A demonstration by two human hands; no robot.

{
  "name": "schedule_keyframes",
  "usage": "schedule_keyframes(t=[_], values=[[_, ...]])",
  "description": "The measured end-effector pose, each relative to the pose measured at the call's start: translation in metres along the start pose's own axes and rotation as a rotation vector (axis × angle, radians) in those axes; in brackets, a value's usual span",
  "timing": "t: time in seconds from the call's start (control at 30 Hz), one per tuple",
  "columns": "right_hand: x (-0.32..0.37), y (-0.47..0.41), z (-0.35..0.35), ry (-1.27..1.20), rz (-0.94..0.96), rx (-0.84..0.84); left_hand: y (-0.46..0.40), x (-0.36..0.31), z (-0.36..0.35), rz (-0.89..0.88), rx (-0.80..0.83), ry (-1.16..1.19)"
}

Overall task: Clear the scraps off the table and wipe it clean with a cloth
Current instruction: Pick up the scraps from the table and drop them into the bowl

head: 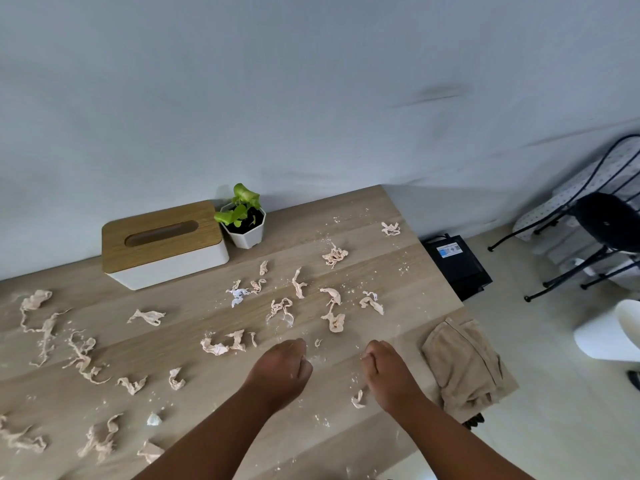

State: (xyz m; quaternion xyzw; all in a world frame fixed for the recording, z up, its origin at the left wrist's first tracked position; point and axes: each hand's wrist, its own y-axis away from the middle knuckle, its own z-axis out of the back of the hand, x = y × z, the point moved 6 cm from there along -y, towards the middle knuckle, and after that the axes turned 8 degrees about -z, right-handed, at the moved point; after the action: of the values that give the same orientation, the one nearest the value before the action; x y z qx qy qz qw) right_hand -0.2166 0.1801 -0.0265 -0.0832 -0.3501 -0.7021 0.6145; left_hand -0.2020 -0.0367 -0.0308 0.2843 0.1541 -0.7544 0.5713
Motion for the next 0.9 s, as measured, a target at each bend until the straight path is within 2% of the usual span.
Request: schedule_keyframes(t=[0.47,0.73,0.9], values=[[-0.019,0.031,0.003,0.047,0.051,-0.012,-0.012,0.002,-0.01,-0.065,0.037,0.03],[-0.031,0.051,-0.012,0.195,0.135,-0.079,-0.022,0.003,-0.014,-0.023,0.02,-0.088],[-0.034,0.055,-0.025,0.262,0.179,-0.09,-0.027,0.007,-0.017,-0.064,0.017,-0.148]])
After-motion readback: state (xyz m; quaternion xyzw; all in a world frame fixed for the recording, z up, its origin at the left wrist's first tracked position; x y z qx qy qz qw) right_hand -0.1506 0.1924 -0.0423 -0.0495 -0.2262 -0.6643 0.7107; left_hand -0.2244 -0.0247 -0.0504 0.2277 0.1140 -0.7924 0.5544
